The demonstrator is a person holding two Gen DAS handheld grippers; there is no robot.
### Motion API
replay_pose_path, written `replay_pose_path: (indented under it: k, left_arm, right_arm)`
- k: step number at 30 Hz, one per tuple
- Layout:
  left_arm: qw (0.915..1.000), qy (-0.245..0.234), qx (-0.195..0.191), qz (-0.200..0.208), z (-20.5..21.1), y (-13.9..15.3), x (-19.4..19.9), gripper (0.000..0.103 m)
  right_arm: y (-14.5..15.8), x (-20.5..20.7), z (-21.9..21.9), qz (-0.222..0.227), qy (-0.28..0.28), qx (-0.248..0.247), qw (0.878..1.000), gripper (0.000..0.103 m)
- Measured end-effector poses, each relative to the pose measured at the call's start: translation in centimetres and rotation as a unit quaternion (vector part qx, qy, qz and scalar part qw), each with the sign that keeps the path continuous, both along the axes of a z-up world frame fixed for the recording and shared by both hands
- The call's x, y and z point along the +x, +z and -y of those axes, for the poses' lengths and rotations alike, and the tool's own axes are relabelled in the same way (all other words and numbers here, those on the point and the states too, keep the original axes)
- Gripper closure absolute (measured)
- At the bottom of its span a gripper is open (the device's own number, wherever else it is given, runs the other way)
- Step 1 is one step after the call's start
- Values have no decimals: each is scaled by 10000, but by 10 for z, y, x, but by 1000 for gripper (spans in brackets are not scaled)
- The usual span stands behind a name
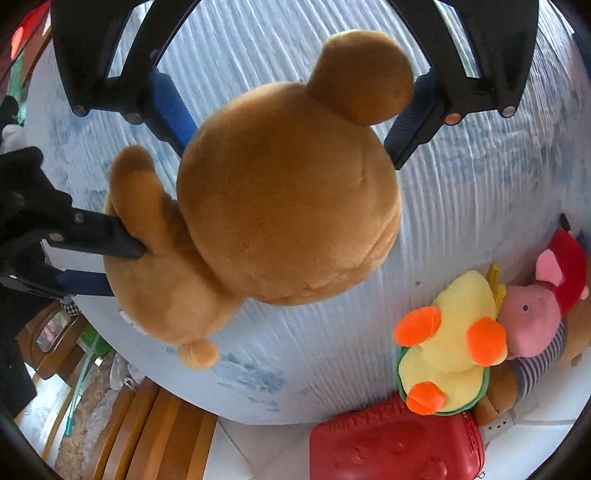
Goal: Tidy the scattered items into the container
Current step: 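Lift the brown teddy bear off the bed with both tools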
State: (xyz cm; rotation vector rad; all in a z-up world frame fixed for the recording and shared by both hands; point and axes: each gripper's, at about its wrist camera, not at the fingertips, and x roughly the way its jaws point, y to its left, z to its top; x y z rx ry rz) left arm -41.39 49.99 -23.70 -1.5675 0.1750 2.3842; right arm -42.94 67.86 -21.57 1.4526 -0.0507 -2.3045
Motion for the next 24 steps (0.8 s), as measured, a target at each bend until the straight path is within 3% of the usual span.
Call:
replay_pose_path:
  k: [5, 6, 8, 12, 24]
  left_arm:
    - [9996, 64, -106, -251, 3, 5, -7, 13]
    - [9993, 108, -133, -325, 4, 6, -9, 15]
    - [9988, 209, -164, -408, 6, 11, -12, 18]
    - [9983, 331, -140, -451, 14, 20, -6, 20]
    - [9905, 857, -318, -1028, 56, 84, 60, 20]
  right_arm:
    - [-9, -14, -1, 54, 102, -407, 9991, 13]
    - [-11, -17, 1, 83, 117, -523, 9985, 19]
    - [-12, -20, 6, 81, 134, -910, 9957, 49]
    - [4, -12, 25, -266, 286, -514, 9979, 53]
    - [61, 32, 70, -770, 869, -478, 9921, 54]
